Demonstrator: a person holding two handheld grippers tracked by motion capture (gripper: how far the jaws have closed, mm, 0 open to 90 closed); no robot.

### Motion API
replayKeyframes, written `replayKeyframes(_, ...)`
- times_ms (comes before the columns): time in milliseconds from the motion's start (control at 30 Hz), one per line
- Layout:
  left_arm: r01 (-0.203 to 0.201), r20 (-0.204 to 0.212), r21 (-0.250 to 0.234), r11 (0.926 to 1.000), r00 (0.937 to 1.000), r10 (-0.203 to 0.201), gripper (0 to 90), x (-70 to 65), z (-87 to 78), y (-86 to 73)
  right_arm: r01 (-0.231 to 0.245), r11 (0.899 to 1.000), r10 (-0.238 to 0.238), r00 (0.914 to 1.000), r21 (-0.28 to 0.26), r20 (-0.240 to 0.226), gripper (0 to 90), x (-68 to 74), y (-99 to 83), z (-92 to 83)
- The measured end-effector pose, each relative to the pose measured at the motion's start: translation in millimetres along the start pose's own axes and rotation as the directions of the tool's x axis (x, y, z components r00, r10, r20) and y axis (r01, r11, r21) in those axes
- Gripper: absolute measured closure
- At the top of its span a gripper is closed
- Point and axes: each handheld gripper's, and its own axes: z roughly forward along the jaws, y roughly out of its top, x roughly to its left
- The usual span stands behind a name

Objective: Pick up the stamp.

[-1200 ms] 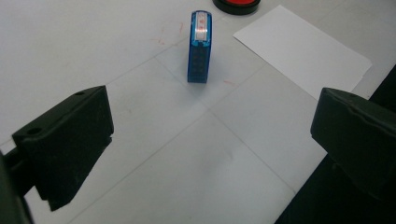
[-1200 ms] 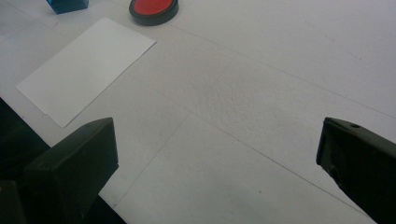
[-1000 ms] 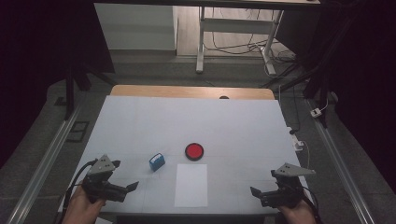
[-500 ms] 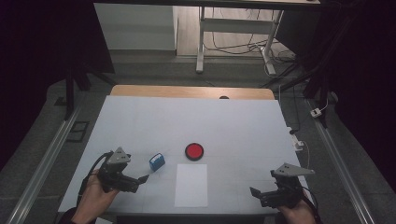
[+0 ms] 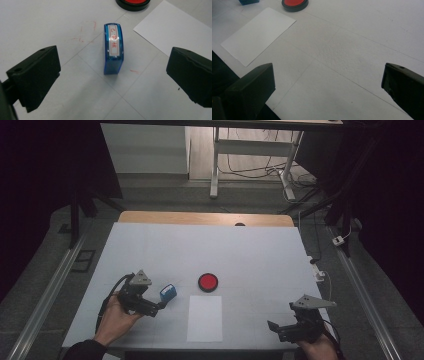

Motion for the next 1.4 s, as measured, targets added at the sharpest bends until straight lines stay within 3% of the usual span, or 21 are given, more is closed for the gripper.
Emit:
replayKeyframes(400,-0.039,-0.001,0.055,0.9977,0.9992,0.039,0.5,3.1,25.4,14.0,0.002,1.000,-0.002,1.0000,0.002,-0.003,0.0,0.0,0.0,0.2)
replayKeyframes(533,-0.066,-0.013,0.076,0.9949,0.9977,0.067,6.0,2.2,29.4,17.5,0.002,1.000,-0.002,1.0000,0.002,-0.004,0.0,-0.1,0.0,0.3)
replayKeyframes(600,-0.073,-0.012,0.069,0.9950,0.9972,0.074,19.8,2.5,28.5,19.0,0.003,1.000,-0.003,1.0000,0.003,-0.004,0.0,0.0,0.1,0.3)
replayKeyframes(700,-0.071,-0.016,0.073,0.9947,0.9972,0.073,25.3,2.8,28.2,20.1,0.005,1.000,-0.005,1.0000,0.004,-0.004,0.0,-0.1,0.0,0.3)
replayKeyframes(800,-0.066,-0.013,0.078,0.9948,0.9976,0.067,41.6,3.5,28.0,20.2,0.006,1.000,-0.006,1.0000,0.004,-0.003,0.0,0.2,0.0,0.3)
replayKeyframes(1067,-0.080,0.004,0.111,0.9906,0.9968,0.080,57.3,1.1,29.3,21.1,0.008,1.000,-0.008,1.0000,0.009,-0.006,0.0,-0.1,0.2,0.4)
replayKeyframes(1133,-0.086,0.003,0.119,0.9892,0.9963,0.086,69.2,-0.2,29.7,21.4,0.009,1.000,-0.009,0.9999,0.010,-0.006,0.0,0.0,0.2,0.5)
replayKeyframes(1400,-0.091,0.004,0.118,0.9888,0.9958,0.091,70.7,-2.6,26.8,23.2,0.010,1.000,-0.010,0.9999,0.011,-0.004,0.0,0.2,0.2,0.5)
